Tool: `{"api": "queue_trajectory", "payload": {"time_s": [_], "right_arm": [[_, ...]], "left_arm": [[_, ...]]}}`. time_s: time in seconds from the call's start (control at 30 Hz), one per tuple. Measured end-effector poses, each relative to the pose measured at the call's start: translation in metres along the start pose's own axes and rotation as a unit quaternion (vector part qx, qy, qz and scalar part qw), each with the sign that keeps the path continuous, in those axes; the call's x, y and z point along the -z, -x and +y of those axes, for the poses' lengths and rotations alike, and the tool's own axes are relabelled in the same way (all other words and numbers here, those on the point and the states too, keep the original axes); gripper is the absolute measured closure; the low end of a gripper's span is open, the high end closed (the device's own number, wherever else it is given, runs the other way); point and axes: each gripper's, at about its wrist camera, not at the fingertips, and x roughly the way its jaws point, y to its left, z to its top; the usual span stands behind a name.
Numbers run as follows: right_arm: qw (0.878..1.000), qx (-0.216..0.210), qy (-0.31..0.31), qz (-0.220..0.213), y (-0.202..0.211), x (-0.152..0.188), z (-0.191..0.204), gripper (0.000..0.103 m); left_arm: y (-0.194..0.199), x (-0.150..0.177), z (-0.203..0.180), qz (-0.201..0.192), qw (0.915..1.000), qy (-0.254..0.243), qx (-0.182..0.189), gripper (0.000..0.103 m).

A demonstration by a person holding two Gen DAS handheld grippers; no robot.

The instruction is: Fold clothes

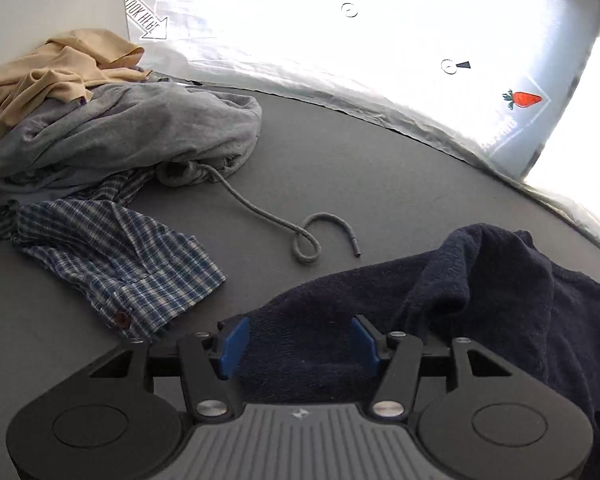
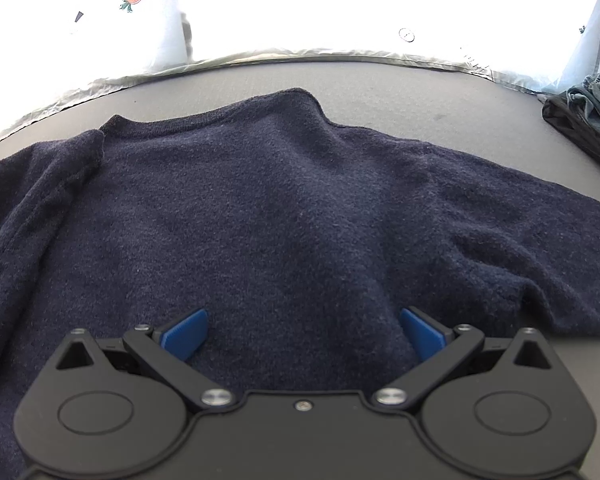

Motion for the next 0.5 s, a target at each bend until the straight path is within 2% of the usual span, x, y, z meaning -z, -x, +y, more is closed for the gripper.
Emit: {"api": "queue_trajectory", "payload": {"time_s": [0.1,0.2,0.27,0.33,0.37,0.4,0.47,0.5], "right_arm": [[1.000,0.000,0.000,-0.007,0.000,0.002,-0.001,0.000],[1.000,0.000,0.000,-0.012,0.001,0.004,0.000,0.000],[1.000,0.001,-0.001,-0.015,0.001,0.004,0.001,0.000],[1.000,0.003,-0.002,-0.017,0.001,0.004,0.002,0.000],[1.000,0.003,-0.002,-0.018,0.001,0.005,0.002,0.000],[1.000,0.003,-0.002,-0.019,0.001,0.005,0.002,0.000],[1.000,0.003,-0.002,-0.021,0.001,0.006,0.003,0.000],[1.000,0.003,-0.002,-0.021,0.001,0.006,0.003,0.000]], "left_arm": [[-0.017,0.005,0.013,0.027,0.9993,0.019,-0.016,0.045],[-0.026,0.012,0.018,0.037,0.9988,0.031,-0.005,0.045],[-0.030,0.015,0.016,0.038,0.9987,0.034,-0.002,0.045],[-0.031,0.016,0.009,0.028,0.9994,0.015,-0.013,0.046],[-0.032,0.017,0.005,0.023,0.9996,0.006,-0.018,0.057],[-0.032,0.017,0.001,0.021,0.9996,-0.007,-0.020,0.079],[-0.029,0.013,-0.002,0.016,0.9997,-0.017,-0.009,0.088],[-0.020,0.008,-0.004,-0.002,0.9993,-0.031,-0.022,0.089]]}}
